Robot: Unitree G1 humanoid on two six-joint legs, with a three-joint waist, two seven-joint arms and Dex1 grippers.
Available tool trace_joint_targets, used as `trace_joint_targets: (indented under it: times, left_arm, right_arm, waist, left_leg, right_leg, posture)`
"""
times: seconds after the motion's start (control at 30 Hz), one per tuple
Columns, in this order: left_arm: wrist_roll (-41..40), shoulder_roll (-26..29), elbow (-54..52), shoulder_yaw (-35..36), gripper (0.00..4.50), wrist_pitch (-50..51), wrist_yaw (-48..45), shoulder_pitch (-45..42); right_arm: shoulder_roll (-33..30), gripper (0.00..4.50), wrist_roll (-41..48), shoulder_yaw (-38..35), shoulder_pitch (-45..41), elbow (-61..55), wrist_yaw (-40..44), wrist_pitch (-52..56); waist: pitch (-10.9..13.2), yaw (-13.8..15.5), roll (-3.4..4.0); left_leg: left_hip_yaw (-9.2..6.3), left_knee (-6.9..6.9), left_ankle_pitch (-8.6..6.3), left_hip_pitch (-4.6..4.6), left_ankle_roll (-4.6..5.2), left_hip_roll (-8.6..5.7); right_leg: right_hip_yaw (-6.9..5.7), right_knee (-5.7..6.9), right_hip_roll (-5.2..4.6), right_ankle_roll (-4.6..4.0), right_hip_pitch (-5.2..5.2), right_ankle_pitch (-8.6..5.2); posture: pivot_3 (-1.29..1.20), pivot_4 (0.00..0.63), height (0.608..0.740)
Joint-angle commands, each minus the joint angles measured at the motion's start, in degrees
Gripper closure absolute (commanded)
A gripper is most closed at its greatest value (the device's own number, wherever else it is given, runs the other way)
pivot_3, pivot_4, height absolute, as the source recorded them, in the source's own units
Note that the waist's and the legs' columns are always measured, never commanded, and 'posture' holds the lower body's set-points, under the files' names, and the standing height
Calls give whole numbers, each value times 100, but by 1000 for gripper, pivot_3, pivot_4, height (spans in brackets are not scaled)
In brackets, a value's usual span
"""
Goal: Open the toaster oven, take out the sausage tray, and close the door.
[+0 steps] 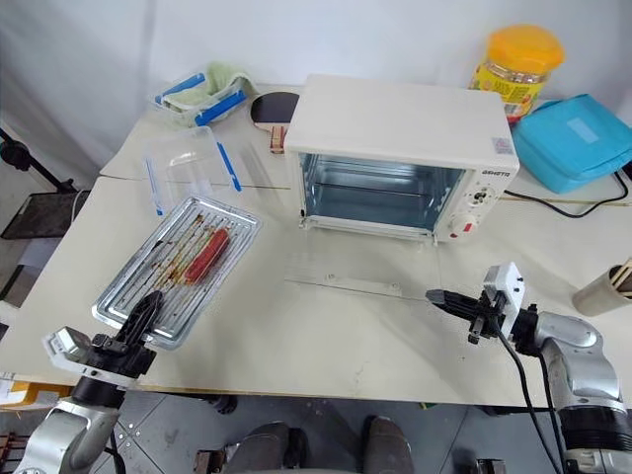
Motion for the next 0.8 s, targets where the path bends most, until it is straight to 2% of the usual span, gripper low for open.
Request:
trace_joint_targets:
  times: [0.03, 0.2, 0.33, 0.43, 0.5, 0.6, 0.7, 0.8]
  left_arm:
    - [-176, 58, -299, -32, 4500, -46, 15, 30]
    - [-176, 169, -144, -106, 4500, 106, -26, -100]
    - [-176, 307, 1, -208, 4500, 322, -101, -142]
    - [-176, 457, 226, -289, 4500, 528, -110, -316]
    - [-176, 659, 477, -397, 4500, 790, -175, -467]
    - [-176, 1115, 1052, -612, 4500, 1257, -243, -860]
    - [-176, 1464, 1533, -906, 4500, 1568, -126, -1220]
    - [-176, 2006, 1999, -1490, 4500, 2126, -366, -1536]
  right_arm:
    - [72, 4489, 655, -643, -92, -636, -263, 239]
    - [62, 4489, 1430, -1152, -417, -1368, -934, 991]
    - [197, 4489, 1796, -1333, -626, -1862, -1292, 1164]
    - [41, 4489, 2384, -1377, -589, -2353, -1752, 2022]
    - [-58, 4489, 2698, -1450, -435, -2687, -1759, 2354]
    - [-295, 3902, 2107, -1332, 272, -3224, -1183, 1941]
    - [-617, 2928, 1822, -1358, 1125, -3461, -596, 1851]
    - [-511, 1894, 1569, -1578, 1720, -3458, -381, 1430]
  waist:
    - [1, -1, 2]
    - [1, 2, 3]
    - [1, 8, 2]
    - [1, 28, 4]
    - [1, 33, 5]
    - [0, 132, 5]
    - [0, 155, 6]
    - [-2, 148, 3]
  left_leg:
    - [0, 0, 0, -1, 0, 0]
    - [-1, -1, -4, -3, -2, 0]
    - [-5, -2, -6, -4, -3, 1]
    - [-11, -6, -9, -9, -1, -1]
    - [-13, -7, -9, -12, 1, -1]
    - [-17, -13, -9, -13, 2, -3]
    - [-17, -18, -7, -14, 6, -14]
    - [-13, -19, -6, -11, 22, -27]
  right_leg:
    - [0, -1, 0, 0, 0, 0]
    - [0, -5, -2, 0, -1, 0]
    - [0, -6, -2, 0, -1, 0]
    - [-1, -8, -2, 0, -2, 0]
    - [-1, -7, -1, 0, -3, 0]
    - [-4, -8, 5, 0, -2, 0]
    - [-12, -1, 27, 1, 1, 1]
    - [-7, 0, 23, 8, 7, 5]
  posture:
    - [0, 150, 740]
    - [0, 150, 740]
    - [0, 150, 740]
    - [0, 150, 740]
    - [0, 150, 740]
    - [0, 150, 740]
    - [0, 150, 740]
    - [0, 150, 740]
